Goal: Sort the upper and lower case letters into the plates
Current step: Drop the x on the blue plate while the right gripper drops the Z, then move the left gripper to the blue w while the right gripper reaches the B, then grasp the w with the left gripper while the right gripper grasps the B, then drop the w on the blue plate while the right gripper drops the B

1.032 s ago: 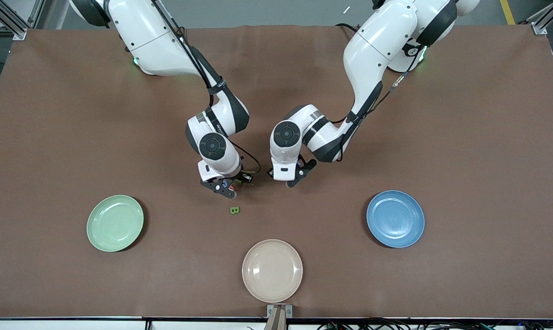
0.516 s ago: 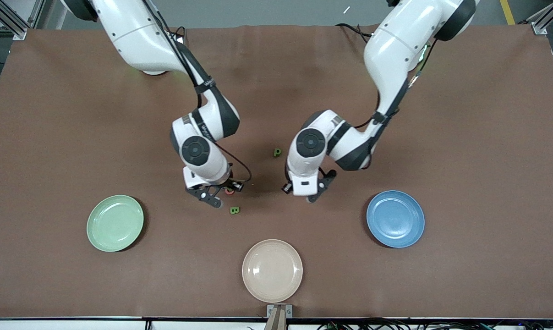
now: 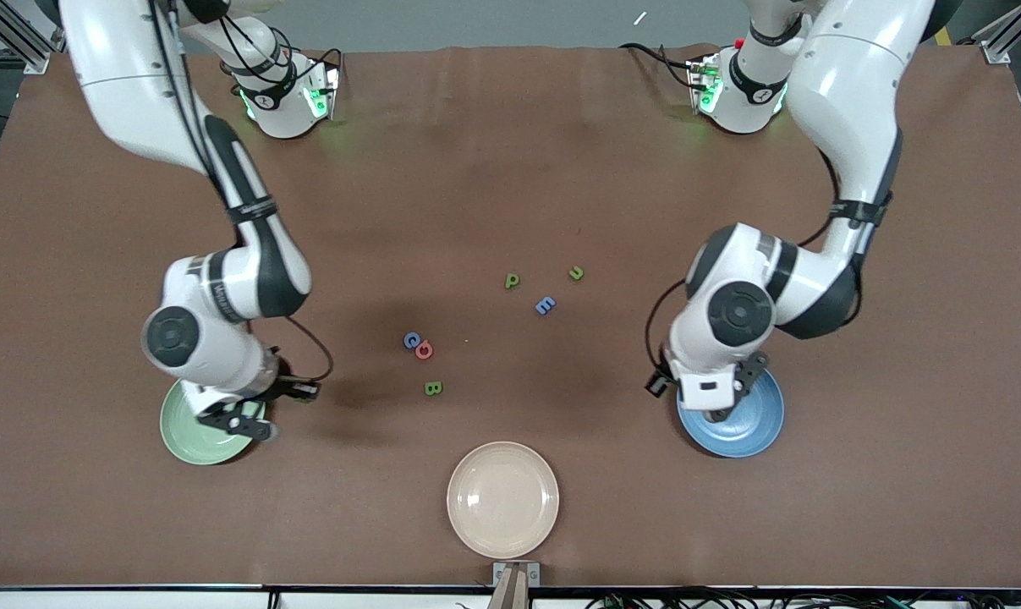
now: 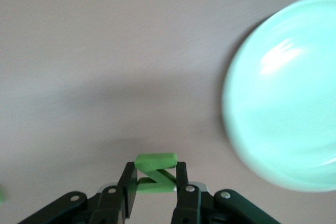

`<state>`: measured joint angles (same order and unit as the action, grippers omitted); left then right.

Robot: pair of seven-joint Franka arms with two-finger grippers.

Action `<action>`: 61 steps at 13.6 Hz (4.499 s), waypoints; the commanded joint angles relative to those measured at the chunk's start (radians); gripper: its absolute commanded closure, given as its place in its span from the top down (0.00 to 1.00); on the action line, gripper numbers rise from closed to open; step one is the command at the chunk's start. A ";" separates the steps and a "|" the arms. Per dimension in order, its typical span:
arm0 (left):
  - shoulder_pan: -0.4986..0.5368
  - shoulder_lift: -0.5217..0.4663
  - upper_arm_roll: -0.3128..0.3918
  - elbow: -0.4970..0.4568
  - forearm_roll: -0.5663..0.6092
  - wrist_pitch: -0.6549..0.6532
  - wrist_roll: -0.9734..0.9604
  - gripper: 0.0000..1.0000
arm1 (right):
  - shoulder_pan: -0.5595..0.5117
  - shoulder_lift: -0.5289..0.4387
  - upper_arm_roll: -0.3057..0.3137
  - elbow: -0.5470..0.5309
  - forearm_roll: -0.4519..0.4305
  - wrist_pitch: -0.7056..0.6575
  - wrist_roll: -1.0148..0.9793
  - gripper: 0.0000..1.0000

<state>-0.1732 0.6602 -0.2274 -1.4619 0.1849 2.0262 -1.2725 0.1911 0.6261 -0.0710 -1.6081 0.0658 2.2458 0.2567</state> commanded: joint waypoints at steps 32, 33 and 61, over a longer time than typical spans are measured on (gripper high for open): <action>-0.253 0.108 -0.145 -0.204 0.093 0.365 -0.275 0.71 | 0.289 0.208 0.114 0.085 -0.201 0.330 0.457 0.85; -0.253 0.114 -0.145 -0.204 0.093 0.380 -0.275 0.69 | 0.289 0.208 0.114 0.073 -0.211 0.330 0.449 0.85; 0.168 0.064 -0.125 -0.087 0.234 0.236 0.076 0.00 | -0.174 0.060 0.102 0.089 -0.247 -0.082 -0.390 0.23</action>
<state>-0.0294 0.7308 -0.3449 -1.5408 0.3983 2.2741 -1.2535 0.0541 0.6973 0.0089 -1.4817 -0.1596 2.1423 -0.1270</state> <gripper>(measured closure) 0.599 0.652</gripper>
